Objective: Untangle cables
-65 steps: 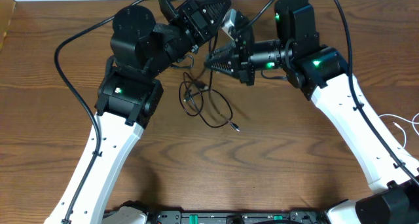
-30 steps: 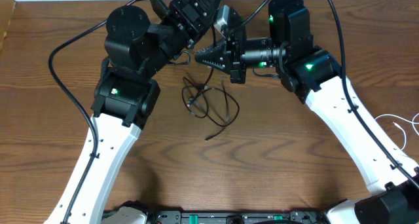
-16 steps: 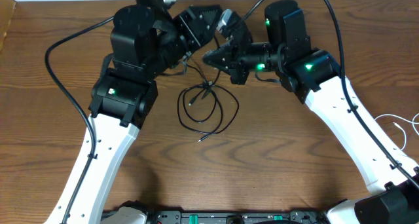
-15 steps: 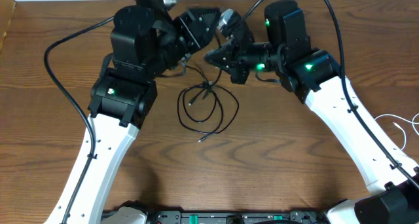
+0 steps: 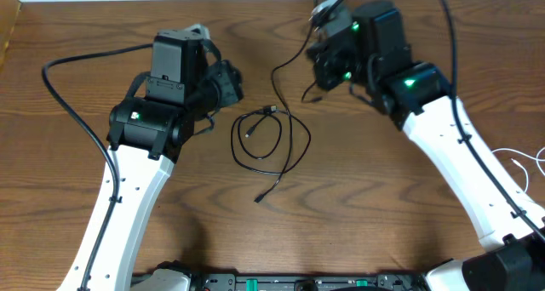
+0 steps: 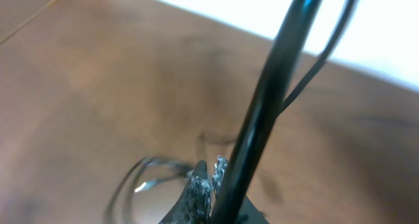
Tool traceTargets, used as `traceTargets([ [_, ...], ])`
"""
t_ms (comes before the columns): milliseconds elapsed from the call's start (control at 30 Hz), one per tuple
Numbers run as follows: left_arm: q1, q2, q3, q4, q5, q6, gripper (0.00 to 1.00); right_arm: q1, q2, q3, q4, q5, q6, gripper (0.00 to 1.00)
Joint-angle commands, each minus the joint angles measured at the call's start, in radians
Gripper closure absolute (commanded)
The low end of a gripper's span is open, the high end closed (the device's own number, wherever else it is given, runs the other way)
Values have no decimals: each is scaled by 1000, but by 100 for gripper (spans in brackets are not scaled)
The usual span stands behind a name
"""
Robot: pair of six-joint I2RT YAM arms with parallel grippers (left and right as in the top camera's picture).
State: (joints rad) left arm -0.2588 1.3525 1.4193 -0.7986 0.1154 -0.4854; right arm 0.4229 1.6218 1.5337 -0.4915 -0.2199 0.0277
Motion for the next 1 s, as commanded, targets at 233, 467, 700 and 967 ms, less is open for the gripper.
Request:
traceTargets([
  [233,3,0,-11,-58,-128,40,50,-267,-185,143,239,308,-78,99],
  [467,3,0,-11,-61,-128,40,50,-486,-237,146,169,480,-38,99],
  [700,3,0,-11,-64,-128,40,50,-611,-198,146,-181,483,53,99],
  [967,3,0,-11,-72,-128,40,50,-666,-158,146,-245,475,129,99],
])
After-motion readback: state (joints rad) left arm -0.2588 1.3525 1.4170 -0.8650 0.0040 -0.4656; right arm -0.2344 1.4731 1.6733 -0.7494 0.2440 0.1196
